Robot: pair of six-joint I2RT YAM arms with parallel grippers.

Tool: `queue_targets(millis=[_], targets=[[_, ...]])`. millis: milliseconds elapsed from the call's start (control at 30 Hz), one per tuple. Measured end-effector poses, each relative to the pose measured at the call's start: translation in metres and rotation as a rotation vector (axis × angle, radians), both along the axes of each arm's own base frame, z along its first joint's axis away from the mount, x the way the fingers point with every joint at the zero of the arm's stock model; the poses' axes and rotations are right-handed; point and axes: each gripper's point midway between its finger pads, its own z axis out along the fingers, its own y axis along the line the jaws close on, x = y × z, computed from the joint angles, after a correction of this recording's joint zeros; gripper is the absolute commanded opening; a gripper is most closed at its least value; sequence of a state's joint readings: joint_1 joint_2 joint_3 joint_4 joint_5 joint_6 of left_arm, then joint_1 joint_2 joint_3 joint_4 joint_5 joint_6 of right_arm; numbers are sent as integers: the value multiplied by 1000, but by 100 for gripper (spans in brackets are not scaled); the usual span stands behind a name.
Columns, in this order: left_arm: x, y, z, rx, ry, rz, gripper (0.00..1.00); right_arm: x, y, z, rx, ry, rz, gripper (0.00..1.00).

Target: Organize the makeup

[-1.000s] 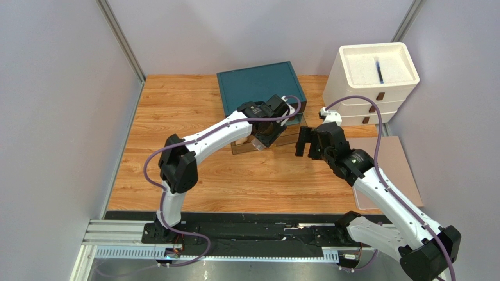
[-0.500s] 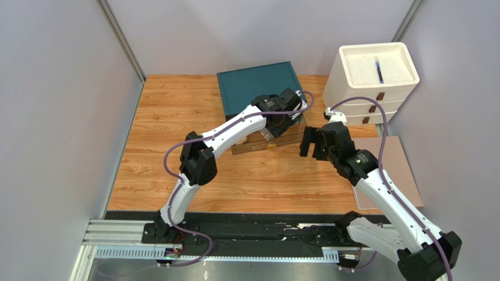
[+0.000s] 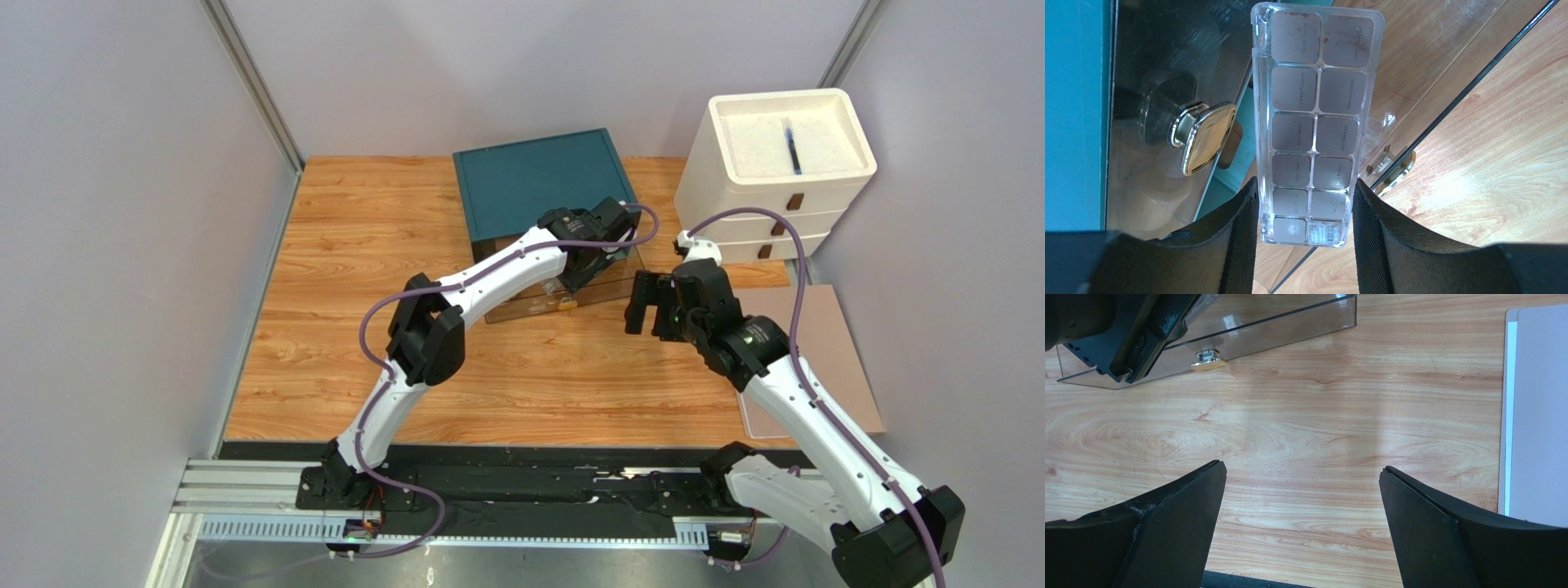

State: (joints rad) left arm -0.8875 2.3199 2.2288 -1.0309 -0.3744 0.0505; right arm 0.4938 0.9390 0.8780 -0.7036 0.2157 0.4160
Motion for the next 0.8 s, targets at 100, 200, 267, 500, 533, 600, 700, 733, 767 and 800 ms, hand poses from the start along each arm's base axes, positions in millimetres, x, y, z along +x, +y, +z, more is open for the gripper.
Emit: queue_targets(millis=[100,200,267,500,533,600,700,733,767,800], targets=[[0,1,0,-1,1,8,56,-1,1,-1,5,5,3,100],[-2,4,-2,-1,15,22,63,0,2,-1,10,3,4,100],[-3,7,-3,2,27,27,65,0,2,-1,12,3,4,100],[1,21,-9,-13,58,80,76,-1,6,-3,28,17,7,100],[2,24,-9,-14,62,89,76,-1,6,-3,31,17,7,100],[3,27,-7,-19,61,99,75,0,8,-3,41,17,8,100],[4,37,5,-31,50,116,67,-1,11,-6,56,27,9,97],[3,39,11,-37,45,119,52,0,12,-7,62,28,11,92],[1,41,19,-51,35,122,40,0,16,-9,77,35,14,90],[0,43,28,-67,25,126,28,1,19,-12,90,42,17,86]])
